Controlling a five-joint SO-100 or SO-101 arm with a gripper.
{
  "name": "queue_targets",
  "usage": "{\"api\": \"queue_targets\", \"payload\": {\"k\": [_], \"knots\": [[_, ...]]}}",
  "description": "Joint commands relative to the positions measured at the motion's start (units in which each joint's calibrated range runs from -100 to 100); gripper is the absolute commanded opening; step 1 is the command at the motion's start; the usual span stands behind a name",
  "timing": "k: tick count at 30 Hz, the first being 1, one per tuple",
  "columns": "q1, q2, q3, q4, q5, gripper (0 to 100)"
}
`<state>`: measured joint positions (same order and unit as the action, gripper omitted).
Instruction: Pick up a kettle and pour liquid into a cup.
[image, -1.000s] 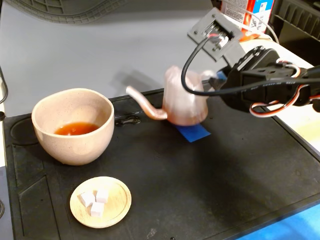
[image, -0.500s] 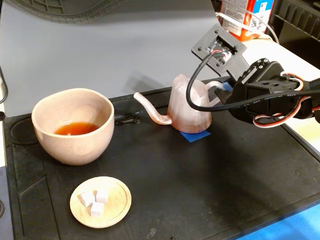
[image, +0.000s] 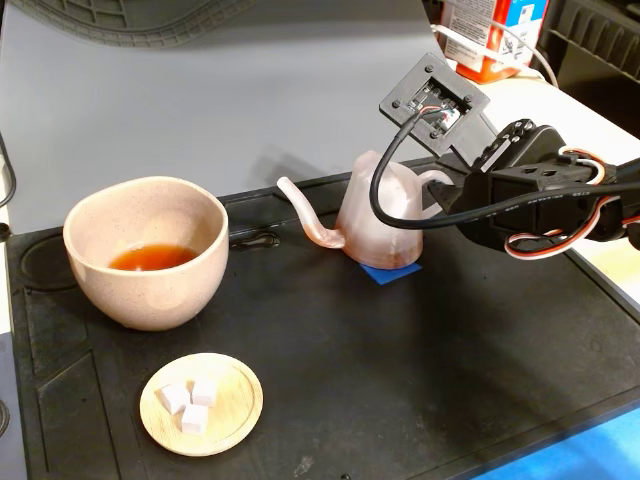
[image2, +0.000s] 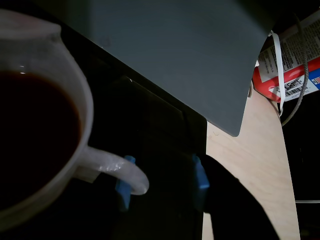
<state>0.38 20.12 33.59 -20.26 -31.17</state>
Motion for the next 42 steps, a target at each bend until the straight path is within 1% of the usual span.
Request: {"api": "queue_targets", "payload": {"k": [1,3,10,12,16,17,18,19,20,21,25,27,29,31,33,35,36,38,40,41,42], "knots": [[-0.4,-0.8,-0.2,-0.2,-0.1,15],[-0.6,-1.0,2.8,-0.4,-0.2,15],[-0.2,-1.5,3.4,-0.2,-0.4,15],[0.0,-3.2,7.6,-1.0,-0.5,15],[0.1,-15.3,22.3,-0.9,-0.5,14],[0.0,-23.3,30.5,-0.9,-0.6,14],[0.1,-30.0,35.6,-0.4,-0.8,11],[0.1,-35.9,39.8,-0.4,-3.2,3],[0.1,-40.5,42.9,-0.8,-4.9,1],[0.0,-42.6,44.2,-0.9,-5.7,1],[-0.3,-54.8,48.8,-0.2,-13.3,1],[0.0,-62.0,53.6,-0.2,-17.7,1],[0.0,-69.1,60.2,-0.2,-21.0,1],[-0.3,-74.6,65.0,-0.1,-21.4,1],[-0.2,-78.4,65.4,6.9,-21.5,1],[-0.4,-85.0,65.6,19.8,-21.5,1],[-0.4,-86.1,65.7,22.5,-21.5,1],[-0.4,-93.0,66.2,40.3,-21.5,1],[-0.4,-97.5,66.3,52.4,-21.5,1],[-0.4,-101.5,66.3,63.2,-21.1,1],[-0.4,-103.1,66.3,67.9,-21.1,1]]}}
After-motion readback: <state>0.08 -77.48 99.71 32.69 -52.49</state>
